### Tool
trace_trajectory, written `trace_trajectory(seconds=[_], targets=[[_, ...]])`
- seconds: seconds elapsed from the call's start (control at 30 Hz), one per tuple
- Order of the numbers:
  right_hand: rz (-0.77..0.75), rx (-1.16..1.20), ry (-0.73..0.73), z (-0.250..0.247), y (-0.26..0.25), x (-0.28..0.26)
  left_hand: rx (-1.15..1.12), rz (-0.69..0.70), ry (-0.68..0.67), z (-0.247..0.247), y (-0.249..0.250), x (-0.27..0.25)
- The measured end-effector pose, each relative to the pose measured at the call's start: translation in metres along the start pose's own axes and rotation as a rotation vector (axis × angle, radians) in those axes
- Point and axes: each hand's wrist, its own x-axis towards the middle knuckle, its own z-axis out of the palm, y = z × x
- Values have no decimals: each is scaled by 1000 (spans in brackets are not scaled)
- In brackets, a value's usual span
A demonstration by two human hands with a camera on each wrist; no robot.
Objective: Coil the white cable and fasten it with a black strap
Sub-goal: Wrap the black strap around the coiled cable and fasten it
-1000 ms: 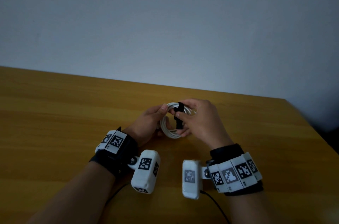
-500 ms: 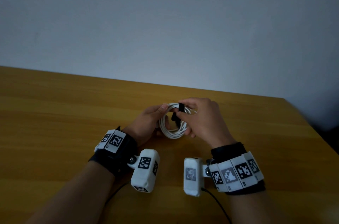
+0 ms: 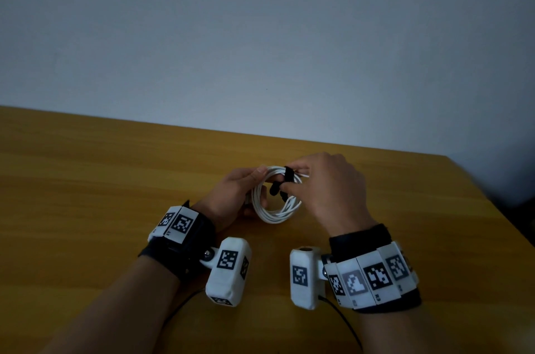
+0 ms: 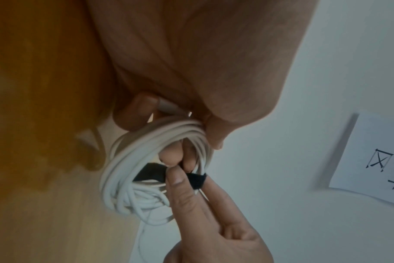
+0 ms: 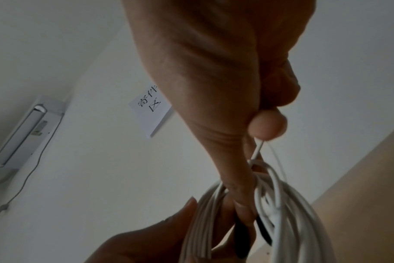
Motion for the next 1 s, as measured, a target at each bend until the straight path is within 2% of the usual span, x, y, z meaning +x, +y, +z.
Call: trace_trajectory(seconds=[0.23,0.43,0.67,1.0], targets=[[-22,-2,-14,1,3,2,-36,-33,5,1,0,0],[-147,19,19,6,9,5,-79,-58,-6,2,2,-1],[-161,9,1,9,11,6,-150,-70,-61,3,6,-3],[-143,8,0,3,6,4,-158,-29,-64,5,7,-4]])
